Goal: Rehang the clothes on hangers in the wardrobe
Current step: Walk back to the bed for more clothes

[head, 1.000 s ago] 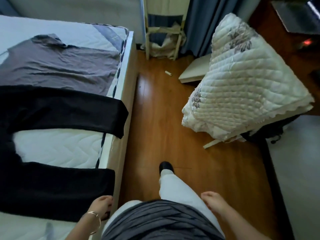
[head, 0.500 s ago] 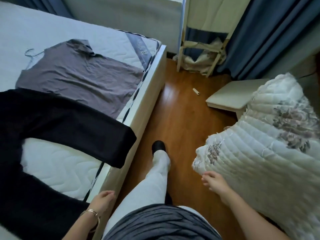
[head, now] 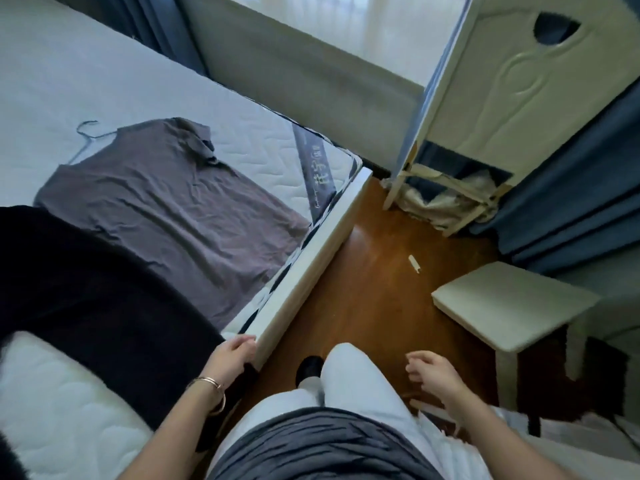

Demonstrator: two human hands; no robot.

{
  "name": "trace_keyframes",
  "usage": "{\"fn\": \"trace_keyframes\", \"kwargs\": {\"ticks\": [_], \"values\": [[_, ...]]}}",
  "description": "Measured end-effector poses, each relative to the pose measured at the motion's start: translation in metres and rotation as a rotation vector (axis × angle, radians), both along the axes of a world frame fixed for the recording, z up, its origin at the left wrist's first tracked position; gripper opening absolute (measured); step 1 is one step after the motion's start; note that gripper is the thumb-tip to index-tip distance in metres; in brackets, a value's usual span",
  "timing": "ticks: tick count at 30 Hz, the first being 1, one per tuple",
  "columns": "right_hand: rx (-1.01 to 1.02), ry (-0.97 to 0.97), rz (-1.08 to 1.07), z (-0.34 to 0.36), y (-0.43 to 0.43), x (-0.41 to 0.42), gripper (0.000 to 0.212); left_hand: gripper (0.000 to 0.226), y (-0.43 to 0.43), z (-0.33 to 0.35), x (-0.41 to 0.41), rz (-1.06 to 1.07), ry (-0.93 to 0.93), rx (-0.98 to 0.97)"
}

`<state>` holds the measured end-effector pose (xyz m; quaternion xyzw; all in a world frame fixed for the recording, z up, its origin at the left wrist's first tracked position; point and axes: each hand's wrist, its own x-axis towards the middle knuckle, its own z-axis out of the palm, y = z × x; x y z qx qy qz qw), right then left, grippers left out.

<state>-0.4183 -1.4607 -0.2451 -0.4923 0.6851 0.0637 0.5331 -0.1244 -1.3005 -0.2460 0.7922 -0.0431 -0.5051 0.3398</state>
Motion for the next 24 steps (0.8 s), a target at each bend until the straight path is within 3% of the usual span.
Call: {"fn": "trace_keyframes", "kwargs": {"ticks": [3,8,11,16,19,24], "values": [[0.002,0.033,0.143,-0.010,-0.058,0.025,0.016,0.015,-0.026,-0.006,0.017,0.117,0.013,-0.025],[0.118,0.155,0.492,-0.028,-0.147,0.068,0.015,0.014,-0.031,-0.028,0.026,0.413,0.096,0.217],[0.066,0.200,0.619,-0.029,-0.203,0.099,0.018,0.017,-0.043,-0.027,0.016,0.519,0.155,0.300],[0.006,0.239,0.846,-0.028,-0.284,0.180,0.022,0.023,-0.093,-0.018,0.025,0.618,0.185,0.226],[-0.004,0.145,0.878,-0.012,-0.294,0.248,0.018,0.026,-0.109,-0.015,0.033,0.659,0.166,0.163],[0.047,0.067,0.945,-0.001,-0.279,0.335,0.029,0.026,-0.105,-0.020,0.069,0.749,0.169,0.157]]}}
